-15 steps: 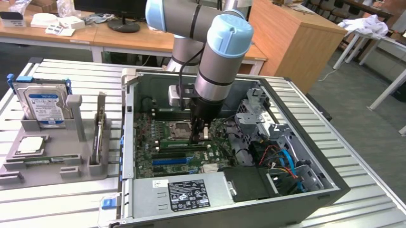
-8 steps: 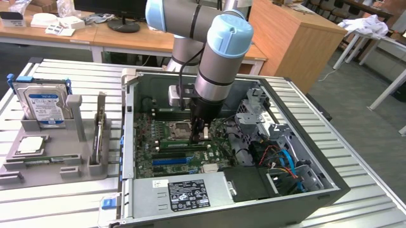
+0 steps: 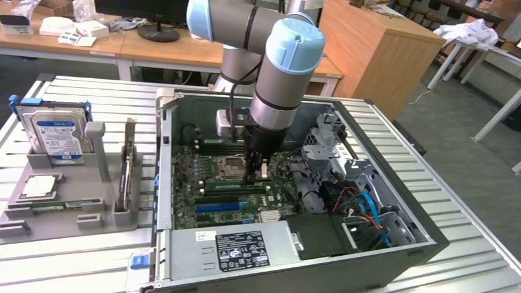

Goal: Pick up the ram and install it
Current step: 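Insert the ram into the slot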

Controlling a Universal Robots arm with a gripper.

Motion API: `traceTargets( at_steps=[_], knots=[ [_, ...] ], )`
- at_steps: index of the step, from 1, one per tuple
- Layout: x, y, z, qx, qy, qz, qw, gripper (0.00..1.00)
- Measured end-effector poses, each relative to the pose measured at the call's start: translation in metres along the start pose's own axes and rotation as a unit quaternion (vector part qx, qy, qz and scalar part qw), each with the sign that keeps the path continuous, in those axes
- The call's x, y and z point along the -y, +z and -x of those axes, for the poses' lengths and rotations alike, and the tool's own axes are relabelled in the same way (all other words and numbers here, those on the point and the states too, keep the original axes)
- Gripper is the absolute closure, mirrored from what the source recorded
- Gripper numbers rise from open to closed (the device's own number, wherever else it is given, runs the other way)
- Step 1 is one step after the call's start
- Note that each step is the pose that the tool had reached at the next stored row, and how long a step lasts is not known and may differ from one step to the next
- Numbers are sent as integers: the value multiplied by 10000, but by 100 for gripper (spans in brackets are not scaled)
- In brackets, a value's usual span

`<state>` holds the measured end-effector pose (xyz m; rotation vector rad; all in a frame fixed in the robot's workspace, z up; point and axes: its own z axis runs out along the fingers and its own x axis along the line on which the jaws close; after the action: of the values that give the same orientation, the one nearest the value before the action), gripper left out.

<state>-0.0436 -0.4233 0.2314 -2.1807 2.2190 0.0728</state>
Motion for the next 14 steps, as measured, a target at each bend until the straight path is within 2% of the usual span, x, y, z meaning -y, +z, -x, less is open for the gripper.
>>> traceTargets(
  at_steps=[14],
  knots=[
    [0,5,0,1,-20,1,10000,88]
  ],
)
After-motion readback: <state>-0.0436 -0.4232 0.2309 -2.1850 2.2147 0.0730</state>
